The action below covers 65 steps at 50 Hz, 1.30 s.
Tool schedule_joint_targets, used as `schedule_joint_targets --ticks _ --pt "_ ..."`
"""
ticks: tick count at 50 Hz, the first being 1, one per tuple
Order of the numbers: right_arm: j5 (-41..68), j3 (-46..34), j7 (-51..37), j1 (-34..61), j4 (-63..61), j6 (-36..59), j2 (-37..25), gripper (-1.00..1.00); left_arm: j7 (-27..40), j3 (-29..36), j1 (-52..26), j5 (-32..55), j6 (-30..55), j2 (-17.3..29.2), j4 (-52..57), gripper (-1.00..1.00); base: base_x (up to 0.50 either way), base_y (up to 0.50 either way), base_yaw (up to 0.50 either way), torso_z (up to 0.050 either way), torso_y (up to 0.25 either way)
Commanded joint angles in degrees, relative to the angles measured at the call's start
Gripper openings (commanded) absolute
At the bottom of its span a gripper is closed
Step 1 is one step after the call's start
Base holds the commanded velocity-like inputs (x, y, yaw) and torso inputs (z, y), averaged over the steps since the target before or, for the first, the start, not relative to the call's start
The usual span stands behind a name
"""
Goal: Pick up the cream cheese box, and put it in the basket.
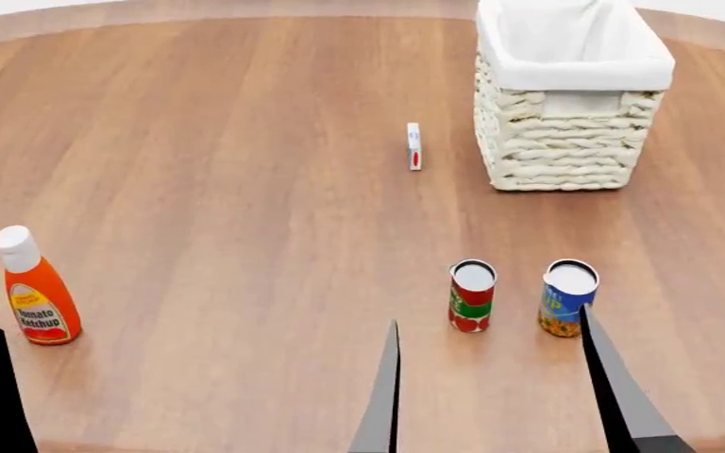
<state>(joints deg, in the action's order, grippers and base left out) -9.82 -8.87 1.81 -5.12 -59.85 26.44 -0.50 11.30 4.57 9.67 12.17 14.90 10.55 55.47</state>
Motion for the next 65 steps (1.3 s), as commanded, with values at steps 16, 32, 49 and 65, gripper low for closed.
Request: schedule_joint_targets --ticks 16,32,49,65 --pt "0.39 -0.30 -1.05 0.18 -0.02 0.82 -0.90 1.00 1.64 1.13 0.27 0.11 -0.75 1.44 0.14 1.00 0.00 0.08 0.00 0.000 0.000" --pt "1.67 -0.99 -2.80 0.93 0.24 2.49 -2.05 1.00 2.54 1.61 0.07 0.21 -0.83 2.29 0.08 1.00 0.00 0.01 0.00 0.000 0.000" --pt "2.05 -0.40 -1.99 0.81 0.03 2.40 -1.58 1.00 3.40 1.76 -0.06 0.89 -1.13 3.06 0.02 1.00 0.22 0.00 0.00 0.000 0.000" --pt "2.82 -0.11 -2.63 1.03 0.05 2.56 -2.07 1.00 4.38 2.17 -0.42 1.27 -0.68 3.76 0.34 1.00 0.25 0.00 0.00 0.000 0.000"
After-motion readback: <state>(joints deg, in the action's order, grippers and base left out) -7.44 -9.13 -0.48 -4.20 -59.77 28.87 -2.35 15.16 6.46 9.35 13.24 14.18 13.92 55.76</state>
